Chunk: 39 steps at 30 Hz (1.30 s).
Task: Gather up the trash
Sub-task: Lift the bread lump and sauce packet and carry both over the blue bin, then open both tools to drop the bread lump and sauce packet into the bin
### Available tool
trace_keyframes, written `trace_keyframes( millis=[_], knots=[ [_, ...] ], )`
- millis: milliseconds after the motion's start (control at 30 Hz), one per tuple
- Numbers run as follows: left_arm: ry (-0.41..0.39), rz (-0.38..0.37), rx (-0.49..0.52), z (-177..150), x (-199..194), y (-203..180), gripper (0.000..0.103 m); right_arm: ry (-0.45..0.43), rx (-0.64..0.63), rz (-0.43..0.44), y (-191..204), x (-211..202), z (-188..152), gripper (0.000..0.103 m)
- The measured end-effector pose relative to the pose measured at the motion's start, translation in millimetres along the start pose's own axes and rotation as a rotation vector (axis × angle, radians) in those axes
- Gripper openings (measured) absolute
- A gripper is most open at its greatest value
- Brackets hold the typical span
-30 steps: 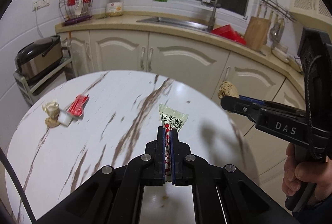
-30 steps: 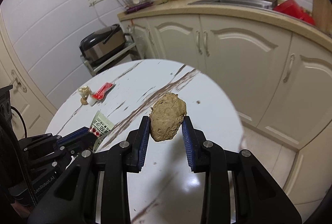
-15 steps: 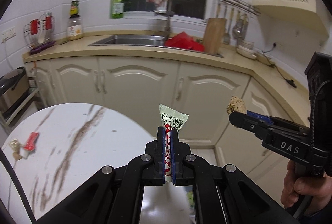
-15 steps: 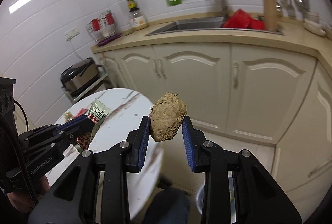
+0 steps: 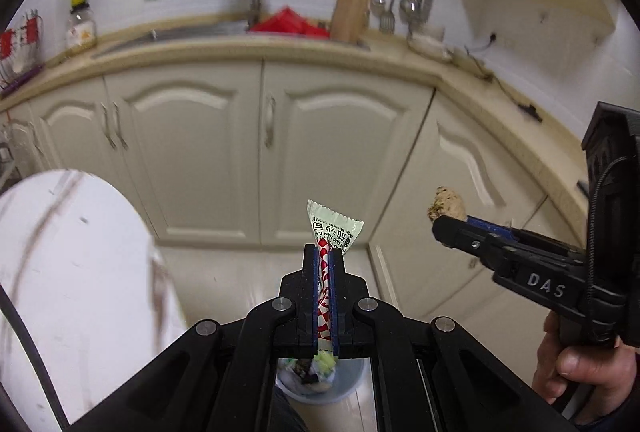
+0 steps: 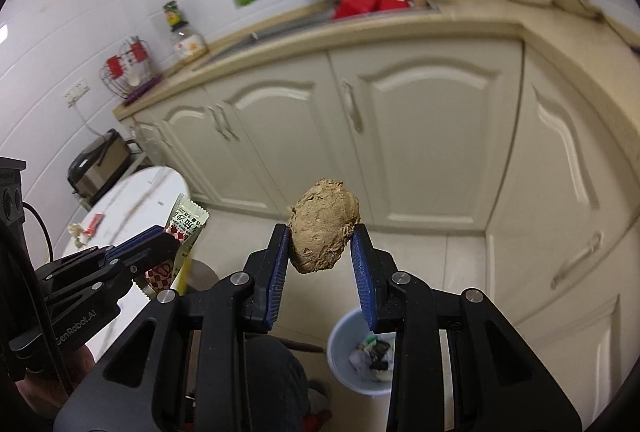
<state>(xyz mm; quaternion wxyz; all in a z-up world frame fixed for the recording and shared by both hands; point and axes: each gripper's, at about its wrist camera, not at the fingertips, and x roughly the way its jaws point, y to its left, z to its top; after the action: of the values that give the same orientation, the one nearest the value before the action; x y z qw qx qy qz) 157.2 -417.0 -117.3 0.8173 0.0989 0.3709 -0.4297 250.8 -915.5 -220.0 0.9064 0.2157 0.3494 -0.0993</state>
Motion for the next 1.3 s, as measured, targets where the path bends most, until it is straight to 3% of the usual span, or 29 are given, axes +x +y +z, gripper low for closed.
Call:
trace_keyframes(
  millis=[367, 533, 767, 833, 867, 900, 933, 1000, 1133, 1200, 1300],
  knots=[
    [0.261, -0.016, -0.03, -2.5, 134.0, -6.5, 0.001, 0.238, 0.168, 0.007, -78.8, 98.9, -66.6, 0.03],
    [0.331, -0.009, -0.038, 0.1, 177.4, -2.8, 0.002, 0.311, 0.204, 0.007, -94.3, 128.5, -90.2, 0.03],
    [0.371, 0.008, -0.04, 6.5, 212.4, -2.0, 0.004, 0.362, 0.229, 0.014, -105.6, 154.1, -107.3, 0.03],
    [0.378, 0.011, -0.04, 7.2, 216.6, -1.5, 0.008, 0.371, 0.233, 0.013, -107.5, 158.5, -108.7, 0.031],
    [0.383, 0.014, -0.039, 7.4, 219.3, -0.6, 0.015, 0.375, 0.238, 0.01, -109.0, 160.6, -110.4, 0.032],
    [0.384, 0.017, -0.038, 7.5, 222.0, -1.2, 0.028, 0.377, 0.242, 0.006, -109.8, 162.0, -110.7, 0.032],
    [0.384, 0.022, -0.039, 7.5, 224.2, -1.6, 0.046, 0.379, 0.248, 0.006, -111.1, 163.7, -111.2, 0.034],
    [0.375, 0.028, -0.048, 6.8, 224.4, -1.0, 0.061, 0.385, 0.258, 0.006, -112.7, 166.0, -113.0, 0.045],
    [0.367, 0.052, -0.053, -1.6, 213.8, -1.4, 0.069, 0.383, 0.282, 0.0, -117.9, 164.9, -116.2, 0.07],
    [0.349, 0.076, -0.042, -1.9, 207.3, -4.3, 0.075, 0.372, 0.299, -0.017, -120.6, 162.2, -116.7, 0.103],
    [0.312, 0.118, -0.015, 0.5, 195.6, -10.9, 0.086, 0.354, 0.329, -0.059, -124.8, 157.0, -115.3, 0.103]
  ],
)
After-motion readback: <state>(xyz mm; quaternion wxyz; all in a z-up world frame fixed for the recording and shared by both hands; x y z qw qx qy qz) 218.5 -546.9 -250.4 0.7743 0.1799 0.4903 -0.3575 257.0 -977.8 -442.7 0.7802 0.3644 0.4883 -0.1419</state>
